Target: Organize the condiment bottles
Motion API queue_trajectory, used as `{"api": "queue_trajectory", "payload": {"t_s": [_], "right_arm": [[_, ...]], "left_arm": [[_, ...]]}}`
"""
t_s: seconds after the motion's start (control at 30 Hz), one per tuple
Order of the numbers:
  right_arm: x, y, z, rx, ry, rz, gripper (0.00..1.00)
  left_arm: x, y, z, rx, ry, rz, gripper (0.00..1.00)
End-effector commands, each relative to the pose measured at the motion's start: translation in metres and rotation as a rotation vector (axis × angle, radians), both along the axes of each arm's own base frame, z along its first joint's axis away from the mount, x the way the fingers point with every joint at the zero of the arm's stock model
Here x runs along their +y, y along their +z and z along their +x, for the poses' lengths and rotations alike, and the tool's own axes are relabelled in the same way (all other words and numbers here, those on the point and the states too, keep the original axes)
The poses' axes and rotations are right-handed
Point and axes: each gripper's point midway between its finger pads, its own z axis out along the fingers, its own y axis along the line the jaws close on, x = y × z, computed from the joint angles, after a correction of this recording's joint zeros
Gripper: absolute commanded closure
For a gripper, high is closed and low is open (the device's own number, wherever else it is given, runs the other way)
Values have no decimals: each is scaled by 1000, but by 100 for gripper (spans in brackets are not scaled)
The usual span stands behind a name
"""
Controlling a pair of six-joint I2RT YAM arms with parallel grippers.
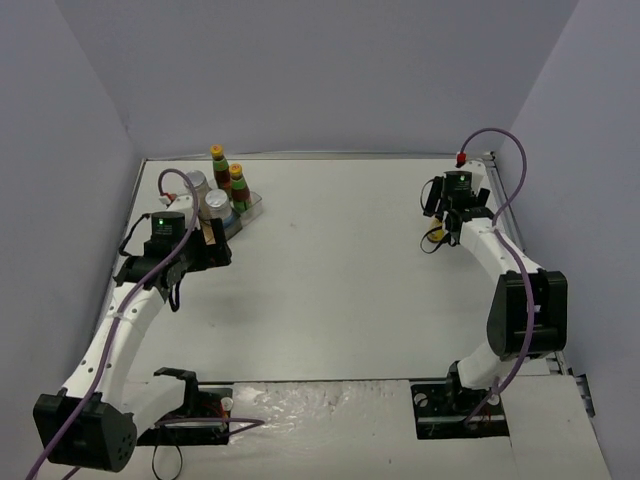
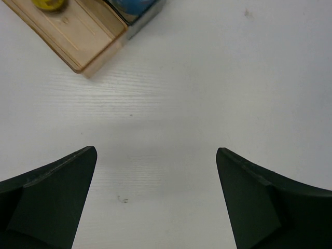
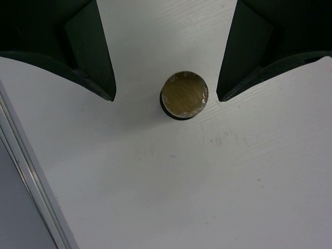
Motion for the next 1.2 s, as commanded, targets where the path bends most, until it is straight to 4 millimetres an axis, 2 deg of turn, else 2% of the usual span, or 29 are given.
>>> {"api": "queue_trajectory", "payload": {"t_s": [0.0, 0.13, 0.23, 0.3, 0.33, 0.43, 0.53, 0.63, 0.7, 0.77, 0.9, 1.0, 1.17], "right_arm": [[6, 36, 42, -168, 50, 10, 35], [9, 26, 48, -160, 85, 0, 50], [12, 19, 48, -150, 112, -6, 69], [18, 15, 47, -146, 142, 0, 86], [22, 13, 45, -143, 160, 6, 93], [51, 18, 40, -154, 249, 22, 99], [101, 28, 30, -171, 392, 34, 100], [168, 42, 13, -195, 569, 58, 100], [201, 48, 4, -199, 659, 56, 100], [254, 48, -17, -192, 803, 74, 100], [319, 46, -44, -179, 971, 91, 100], [357, 40, -64, -167, 1074, 77, 100], [393, 32, -91, -156, 1194, 57, 100]], "left_arm": [[-16, 18, -5, -132, -103, -16, 3], [-14, 20, -11, -178, -113, -10, 3], [-14, 20, -9, -196, -110, -7, 3], [-12, 22, -5, -205, -98, 1, 3], [-11, 22, -4, -207, -94, 4, 3], [-10, 22, -3, -207, -88, 7, 3], [-10, 22, -2, -208, -88, 8, 3], [-10, 23, -1, -211, -82, 8, 3], [-9, 23, -1, -213, -77, 10, 3], [-8, 23, 0, -214, -72, 12, 3], [-6, 25, -1, -220, -67, 17, 3], [-5, 27, -1, -229, -60, 19, 3], [-5, 29, -2, -243, -62, 16, 3]]}}
